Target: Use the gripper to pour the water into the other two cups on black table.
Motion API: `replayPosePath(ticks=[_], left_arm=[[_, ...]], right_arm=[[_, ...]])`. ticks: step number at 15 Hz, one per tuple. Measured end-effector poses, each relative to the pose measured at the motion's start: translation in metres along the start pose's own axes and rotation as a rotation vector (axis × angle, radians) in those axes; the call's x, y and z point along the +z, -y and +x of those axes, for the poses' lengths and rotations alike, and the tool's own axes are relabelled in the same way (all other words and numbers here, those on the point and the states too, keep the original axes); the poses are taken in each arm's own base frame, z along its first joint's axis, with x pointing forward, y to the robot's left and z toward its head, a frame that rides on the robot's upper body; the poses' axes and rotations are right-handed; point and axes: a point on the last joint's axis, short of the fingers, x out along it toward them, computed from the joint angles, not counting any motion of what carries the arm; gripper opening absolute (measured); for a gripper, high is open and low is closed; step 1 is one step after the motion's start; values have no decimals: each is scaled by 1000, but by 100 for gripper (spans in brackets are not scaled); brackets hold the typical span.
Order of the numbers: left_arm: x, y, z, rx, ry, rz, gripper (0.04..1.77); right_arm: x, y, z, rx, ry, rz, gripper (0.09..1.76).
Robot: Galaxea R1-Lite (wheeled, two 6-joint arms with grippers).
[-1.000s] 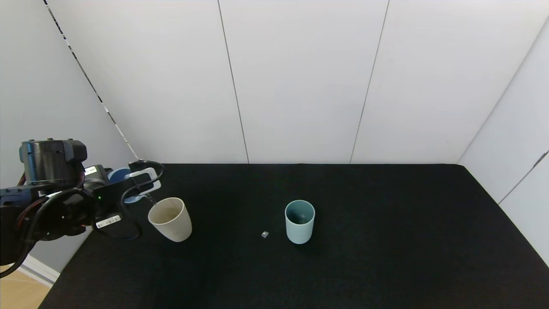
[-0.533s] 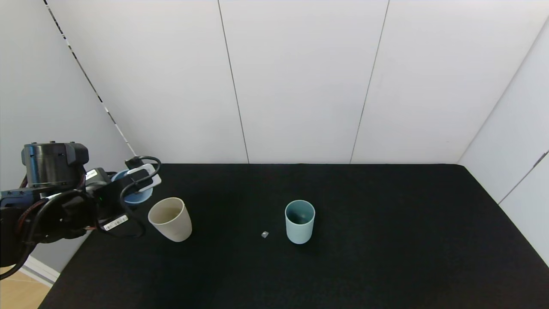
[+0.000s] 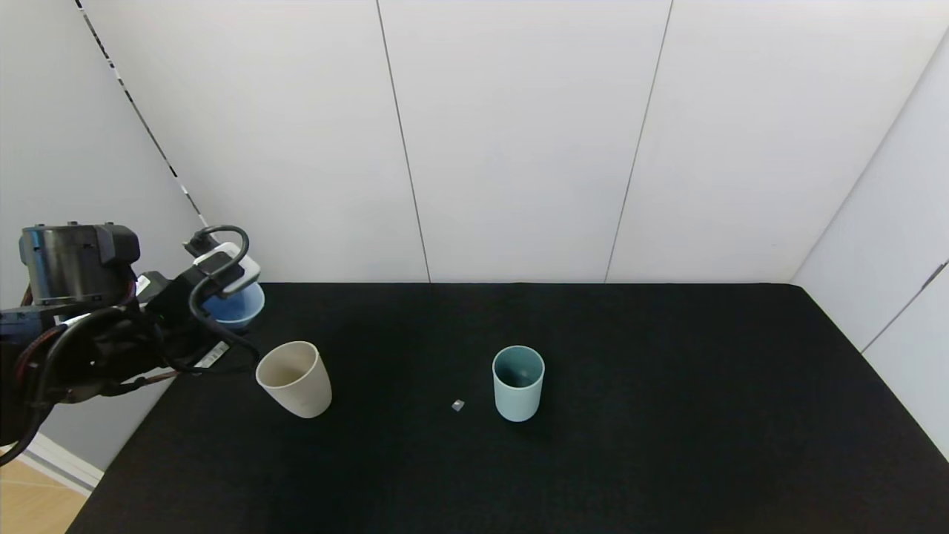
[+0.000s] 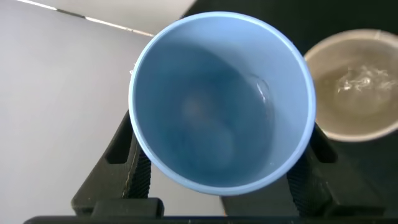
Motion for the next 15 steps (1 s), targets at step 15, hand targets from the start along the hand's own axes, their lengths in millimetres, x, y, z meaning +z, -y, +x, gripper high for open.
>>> replayPosePath(ticks=[15], left_arm=[[136, 71, -61, -263, 258, -229, 122]], right_arm=[[0, 0, 0, 1, 0, 0, 171]])
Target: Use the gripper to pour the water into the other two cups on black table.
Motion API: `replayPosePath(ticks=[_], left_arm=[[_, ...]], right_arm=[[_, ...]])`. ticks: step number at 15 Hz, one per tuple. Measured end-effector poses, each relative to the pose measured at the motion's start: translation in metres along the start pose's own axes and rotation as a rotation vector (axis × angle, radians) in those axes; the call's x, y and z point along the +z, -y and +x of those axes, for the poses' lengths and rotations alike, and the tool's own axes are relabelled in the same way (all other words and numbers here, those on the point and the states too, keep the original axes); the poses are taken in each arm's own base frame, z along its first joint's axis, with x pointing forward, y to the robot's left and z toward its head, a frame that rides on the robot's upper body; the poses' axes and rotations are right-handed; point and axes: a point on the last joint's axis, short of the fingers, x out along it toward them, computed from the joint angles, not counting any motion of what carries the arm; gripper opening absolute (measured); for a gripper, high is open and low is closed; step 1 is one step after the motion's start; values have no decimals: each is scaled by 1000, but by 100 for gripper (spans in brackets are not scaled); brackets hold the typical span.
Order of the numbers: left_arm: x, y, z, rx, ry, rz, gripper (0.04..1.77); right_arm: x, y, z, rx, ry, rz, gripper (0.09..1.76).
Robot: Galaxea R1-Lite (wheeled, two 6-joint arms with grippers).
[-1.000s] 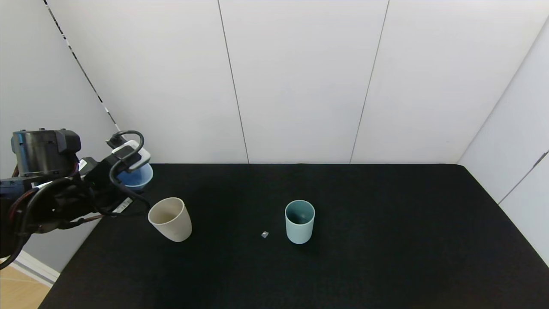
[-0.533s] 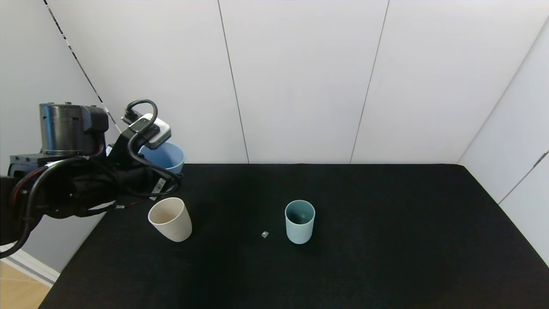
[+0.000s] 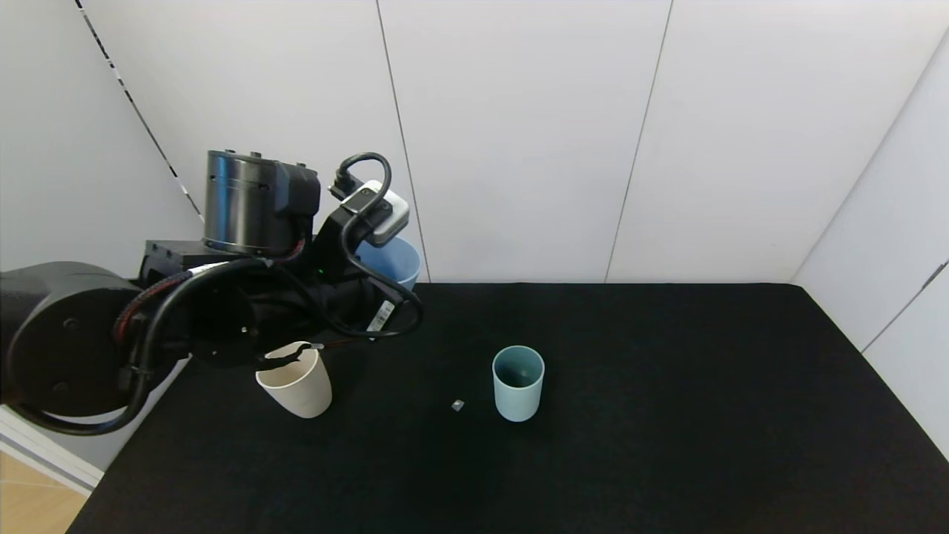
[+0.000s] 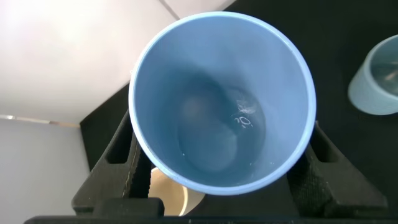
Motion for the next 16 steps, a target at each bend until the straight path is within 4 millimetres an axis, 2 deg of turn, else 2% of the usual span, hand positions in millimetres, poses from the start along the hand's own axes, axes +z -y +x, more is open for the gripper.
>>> replayPosePath(ticks=[5, 10, 14, 16], left_arm=[[8, 39, 23, 11, -48, 69, 122], [0, 80, 44, 10, -126, 260, 122], [-5, 99, 52, 8, -164, 428, 122], [-3, 104, 54, 13, -166, 454, 122]], right_arm=[[0, 0, 0, 0, 0, 0, 171], [0, 0, 0, 0, 0, 0, 171], [0, 0, 0, 0, 0, 0, 171], [0, 0, 0, 0, 0, 0, 171]])
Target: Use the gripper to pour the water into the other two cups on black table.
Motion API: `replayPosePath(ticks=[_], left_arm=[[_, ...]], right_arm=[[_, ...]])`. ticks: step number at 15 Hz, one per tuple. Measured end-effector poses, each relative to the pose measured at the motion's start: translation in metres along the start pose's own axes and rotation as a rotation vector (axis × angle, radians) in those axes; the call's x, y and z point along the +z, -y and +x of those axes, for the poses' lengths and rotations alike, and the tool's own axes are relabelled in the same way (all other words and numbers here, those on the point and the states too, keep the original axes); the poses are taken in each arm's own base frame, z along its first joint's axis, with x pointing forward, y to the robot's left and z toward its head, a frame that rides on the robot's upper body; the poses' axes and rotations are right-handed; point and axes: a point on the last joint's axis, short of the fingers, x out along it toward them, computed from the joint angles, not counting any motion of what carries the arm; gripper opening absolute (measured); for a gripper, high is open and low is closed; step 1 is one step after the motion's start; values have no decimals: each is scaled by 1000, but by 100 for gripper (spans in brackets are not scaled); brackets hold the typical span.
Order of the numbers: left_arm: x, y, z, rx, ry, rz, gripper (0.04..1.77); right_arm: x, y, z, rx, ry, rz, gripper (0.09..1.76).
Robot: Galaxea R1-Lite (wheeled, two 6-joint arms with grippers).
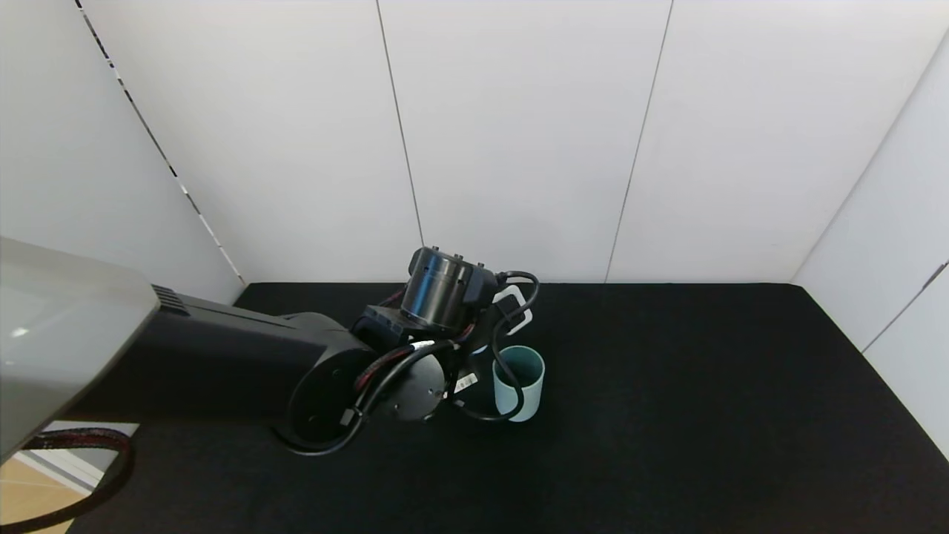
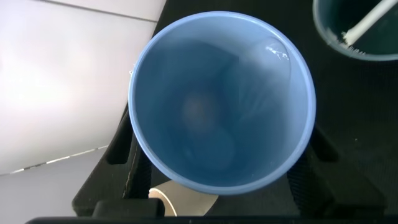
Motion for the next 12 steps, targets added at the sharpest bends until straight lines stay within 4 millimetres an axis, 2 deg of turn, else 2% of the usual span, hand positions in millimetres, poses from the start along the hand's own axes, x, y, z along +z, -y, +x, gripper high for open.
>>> replayPosePath(ticks=[12], left_arm=[[21, 30, 12, 38, -33, 146, 122]], right_arm=[[0, 0, 0, 0, 0, 0, 171]])
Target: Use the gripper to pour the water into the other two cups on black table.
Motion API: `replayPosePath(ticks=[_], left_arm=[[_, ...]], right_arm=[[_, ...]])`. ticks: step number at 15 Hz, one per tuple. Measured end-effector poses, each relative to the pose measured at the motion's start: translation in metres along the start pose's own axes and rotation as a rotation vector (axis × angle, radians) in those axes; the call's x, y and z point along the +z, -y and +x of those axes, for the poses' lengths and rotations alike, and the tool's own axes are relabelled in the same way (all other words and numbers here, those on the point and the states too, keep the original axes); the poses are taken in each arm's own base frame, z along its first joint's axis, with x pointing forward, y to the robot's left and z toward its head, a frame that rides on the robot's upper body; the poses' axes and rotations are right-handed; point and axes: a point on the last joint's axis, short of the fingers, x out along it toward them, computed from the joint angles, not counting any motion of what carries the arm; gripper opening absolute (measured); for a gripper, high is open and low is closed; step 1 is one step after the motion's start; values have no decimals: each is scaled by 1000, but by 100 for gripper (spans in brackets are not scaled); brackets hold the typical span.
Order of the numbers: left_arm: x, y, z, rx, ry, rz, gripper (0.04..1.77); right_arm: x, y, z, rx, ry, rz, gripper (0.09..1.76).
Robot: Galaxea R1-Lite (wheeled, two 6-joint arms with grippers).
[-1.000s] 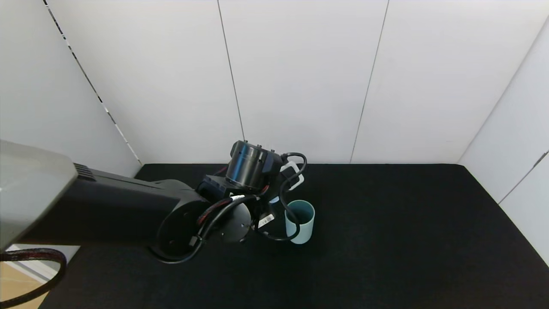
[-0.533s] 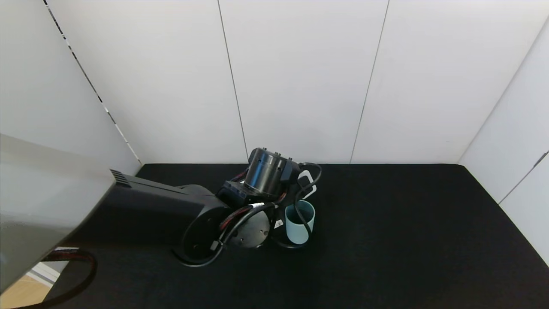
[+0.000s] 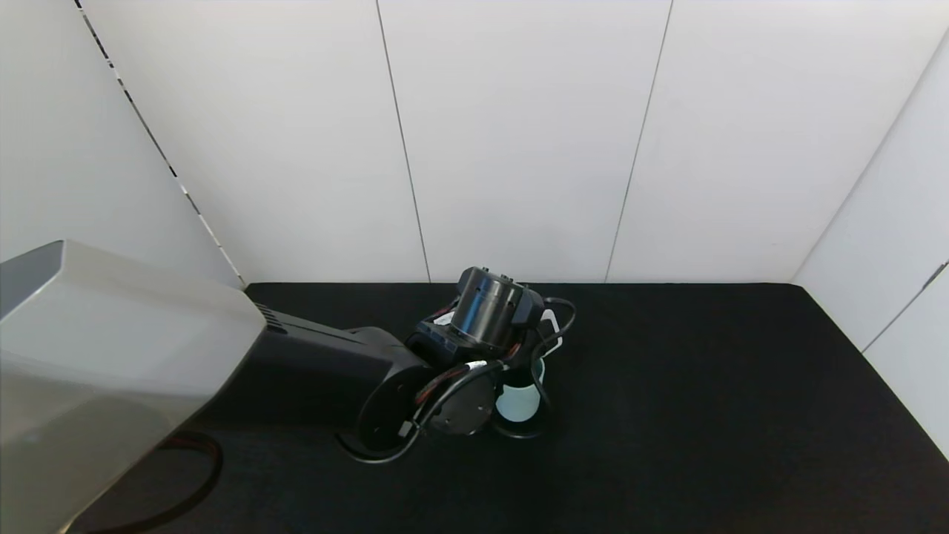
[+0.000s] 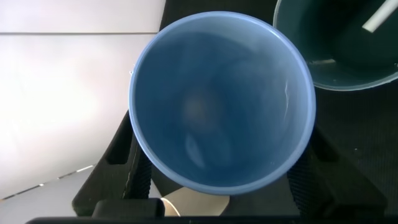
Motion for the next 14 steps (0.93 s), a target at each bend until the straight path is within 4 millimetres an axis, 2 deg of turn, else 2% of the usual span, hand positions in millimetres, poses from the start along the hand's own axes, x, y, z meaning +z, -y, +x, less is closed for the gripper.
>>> replayPosePath(ticks=[14], left_arm=[[9, -11, -2, 68, -25, 218, 122]], right_arm=[[0, 0, 0, 1, 0, 0, 171]])
